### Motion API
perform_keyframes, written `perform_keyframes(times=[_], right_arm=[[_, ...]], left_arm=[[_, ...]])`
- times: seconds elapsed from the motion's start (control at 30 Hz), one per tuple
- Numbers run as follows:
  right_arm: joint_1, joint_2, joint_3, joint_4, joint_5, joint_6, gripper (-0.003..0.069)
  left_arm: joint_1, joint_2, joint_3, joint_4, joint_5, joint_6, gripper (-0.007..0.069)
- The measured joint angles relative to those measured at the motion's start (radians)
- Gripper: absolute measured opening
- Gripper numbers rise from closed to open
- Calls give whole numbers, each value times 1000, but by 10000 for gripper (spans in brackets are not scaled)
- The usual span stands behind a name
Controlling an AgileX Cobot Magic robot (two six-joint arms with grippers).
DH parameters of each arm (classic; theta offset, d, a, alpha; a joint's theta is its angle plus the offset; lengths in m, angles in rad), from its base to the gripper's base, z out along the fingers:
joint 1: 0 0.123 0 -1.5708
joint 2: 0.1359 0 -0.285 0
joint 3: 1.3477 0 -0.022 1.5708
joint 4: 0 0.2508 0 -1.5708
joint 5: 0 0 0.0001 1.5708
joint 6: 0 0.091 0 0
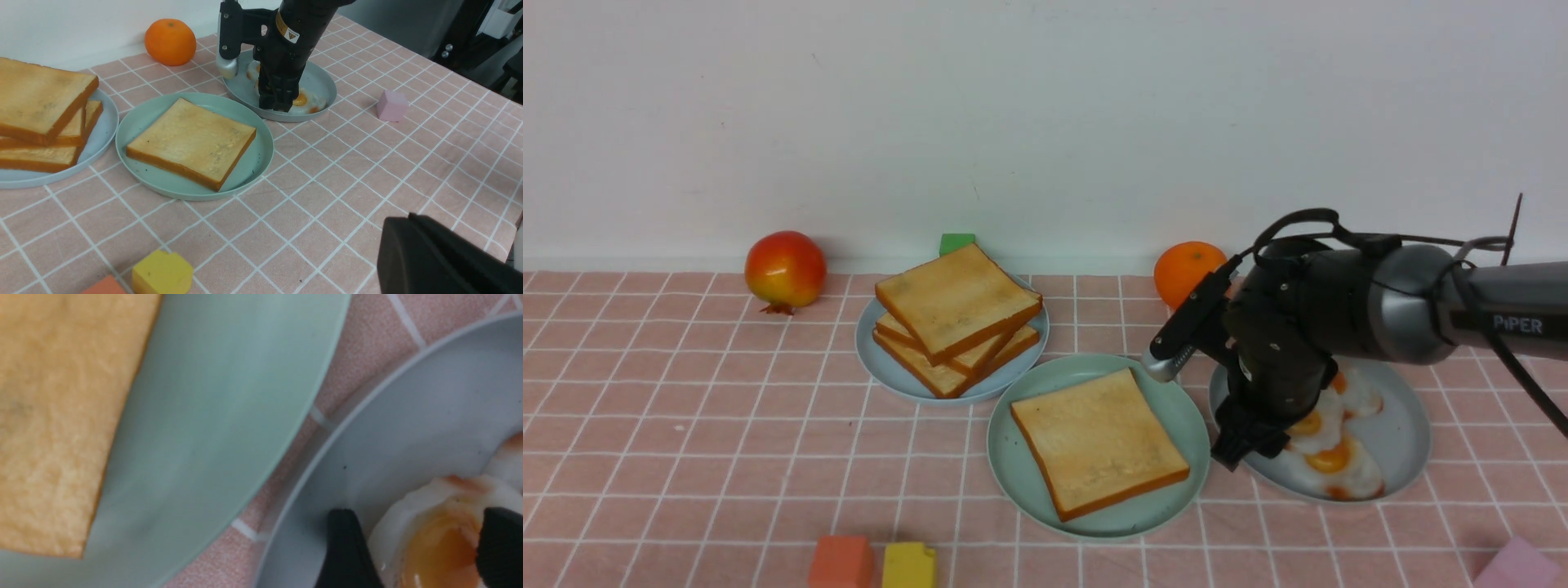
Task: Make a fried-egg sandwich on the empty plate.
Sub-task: Use the right arm to grab a fried egg, then use the right arm to place the fried egg on the slice of bread in the middle
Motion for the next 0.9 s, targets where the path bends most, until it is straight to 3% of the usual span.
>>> perform_keyframes(times=[0.13,0.17,0.27,0.33,0.57,0.73,0.9], right_arm=[[1,3,-1,-7,2,-1,356],[2,3,-3,-14,8,-1,276],[10,3,-4,-12,29,-3,127],[16,0,1,-18,44,-3,66],[74,-97,3,-43,113,6,71],[143,-221,3,-48,179,84,70],[300,-280,3,8,120,154,70]], left_arm=[[0,0,0,-2,-2,0,12],[0,0,0,-2,-4,0,12],[0,0,0,-2,-4,0,12],[0,0,0,-2,-4,0,12],[0,0,0,-2,-4,0,12],[0,0,0,-2,-4,0,12],[0,0,0,-2,-4,0,12]])
